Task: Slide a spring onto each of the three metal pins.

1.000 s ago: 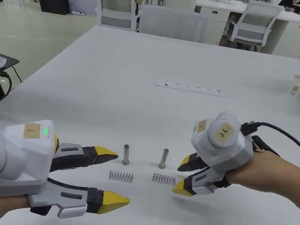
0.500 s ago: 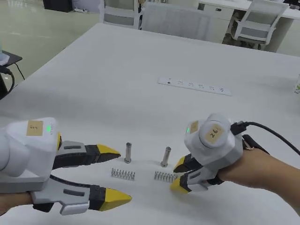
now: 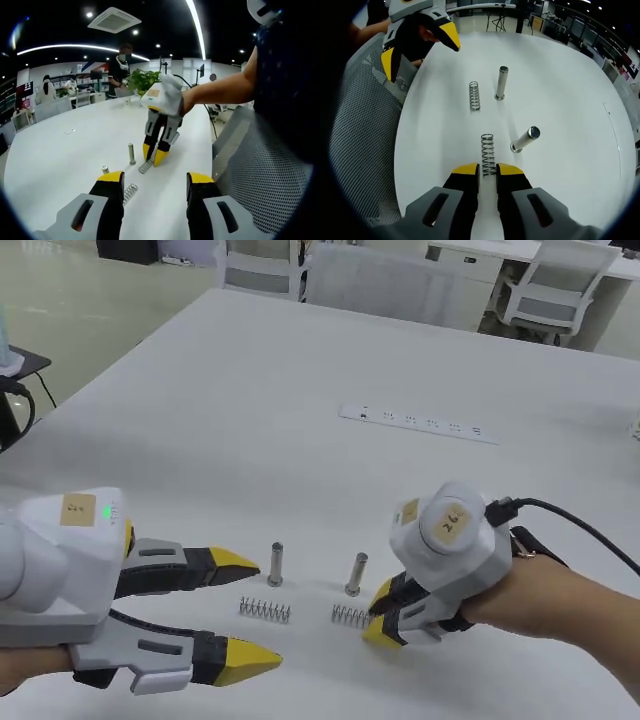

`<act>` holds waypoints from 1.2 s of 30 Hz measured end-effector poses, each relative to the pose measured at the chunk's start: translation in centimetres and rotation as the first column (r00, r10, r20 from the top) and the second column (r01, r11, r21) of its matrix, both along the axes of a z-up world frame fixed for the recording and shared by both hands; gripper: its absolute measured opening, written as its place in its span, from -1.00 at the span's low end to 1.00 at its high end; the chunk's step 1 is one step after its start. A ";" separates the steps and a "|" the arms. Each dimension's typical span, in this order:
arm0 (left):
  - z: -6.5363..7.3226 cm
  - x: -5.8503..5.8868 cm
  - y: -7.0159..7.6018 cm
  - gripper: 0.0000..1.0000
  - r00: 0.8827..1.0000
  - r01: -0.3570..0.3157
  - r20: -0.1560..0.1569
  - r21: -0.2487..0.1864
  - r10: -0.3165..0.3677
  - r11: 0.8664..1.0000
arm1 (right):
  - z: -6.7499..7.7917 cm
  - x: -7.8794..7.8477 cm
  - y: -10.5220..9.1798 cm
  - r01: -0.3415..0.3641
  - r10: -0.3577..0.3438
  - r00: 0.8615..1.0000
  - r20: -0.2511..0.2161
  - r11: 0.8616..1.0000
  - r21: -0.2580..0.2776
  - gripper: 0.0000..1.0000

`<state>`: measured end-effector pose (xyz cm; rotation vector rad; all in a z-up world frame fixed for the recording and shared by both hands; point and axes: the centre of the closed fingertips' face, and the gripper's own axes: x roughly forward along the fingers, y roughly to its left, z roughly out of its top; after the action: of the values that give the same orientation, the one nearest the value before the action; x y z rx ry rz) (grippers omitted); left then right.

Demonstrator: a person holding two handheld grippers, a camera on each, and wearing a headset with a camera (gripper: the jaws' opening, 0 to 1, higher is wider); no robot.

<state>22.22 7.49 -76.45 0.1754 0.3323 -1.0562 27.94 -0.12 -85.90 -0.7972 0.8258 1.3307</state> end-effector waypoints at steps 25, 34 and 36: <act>-1.0 0.4 -1.4 -0.17 0.996 0.083 -0.014 0.052 -0.083 0.995 | 3.9 -2.9 0.9 -0.073 0.073 0.997 0.013 0.997 0.016 -0.85; -1.2 0.5 -2.1 -0.25 0.989 0.147 -0.013 0.101 -0.146 0.984 | 5.6 -4.4 2.0 -0.123 0.123 0.992 0.019 0.992 0.008 -0.85; -1.2 0.6 -2.3 -0.28 0.988 0.155 -0.012 0.106 -0.155 0.982 | 6.0 -4.6 2.3 -0.131 0.131 0.991 0.021 0.991 0.011 -0.85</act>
<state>22.78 5.21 -77.68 0.2989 0.3829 -1.1937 23.37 2.16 -79.89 -0.8654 0.7592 1.4402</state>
